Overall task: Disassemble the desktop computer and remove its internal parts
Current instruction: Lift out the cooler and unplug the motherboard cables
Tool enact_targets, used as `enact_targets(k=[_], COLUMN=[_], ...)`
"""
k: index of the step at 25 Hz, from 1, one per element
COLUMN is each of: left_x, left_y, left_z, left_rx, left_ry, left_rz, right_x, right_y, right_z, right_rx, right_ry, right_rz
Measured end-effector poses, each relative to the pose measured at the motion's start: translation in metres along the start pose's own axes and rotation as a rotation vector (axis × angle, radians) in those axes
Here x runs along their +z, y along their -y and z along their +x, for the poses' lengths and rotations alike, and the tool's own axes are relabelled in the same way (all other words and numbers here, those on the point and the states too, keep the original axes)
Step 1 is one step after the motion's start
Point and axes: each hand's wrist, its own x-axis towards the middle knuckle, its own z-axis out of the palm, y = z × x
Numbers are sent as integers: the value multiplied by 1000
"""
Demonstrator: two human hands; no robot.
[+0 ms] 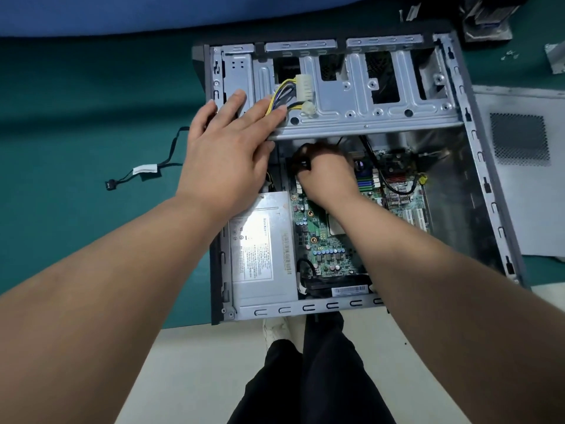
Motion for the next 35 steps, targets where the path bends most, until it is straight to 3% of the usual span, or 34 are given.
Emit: enact_targets(k=[19, 24, 29, 31, 35], left_x=[2, 3, 4, 4, 4], left_y=[1, 2, 2, 3, 3], left_z=[0, 0, 0, 0, 0], left_rx=[14, 20, 10, 16, 18], left_ry=[-14, -16, -16, -20, -24], left_rz=[7, 10, 14, 14, 18], right_x=[3, 6, 1, -4, -21], right_y=[-4, -9, -10, -9, -12], right_z=[-3, -3, -10, -10, -18], right_rx=[42, 131, 55, 7, -104], right_ry=[-61, -54, -30, -11, 194], right_rz=[125, 421, 405, 273, 10])
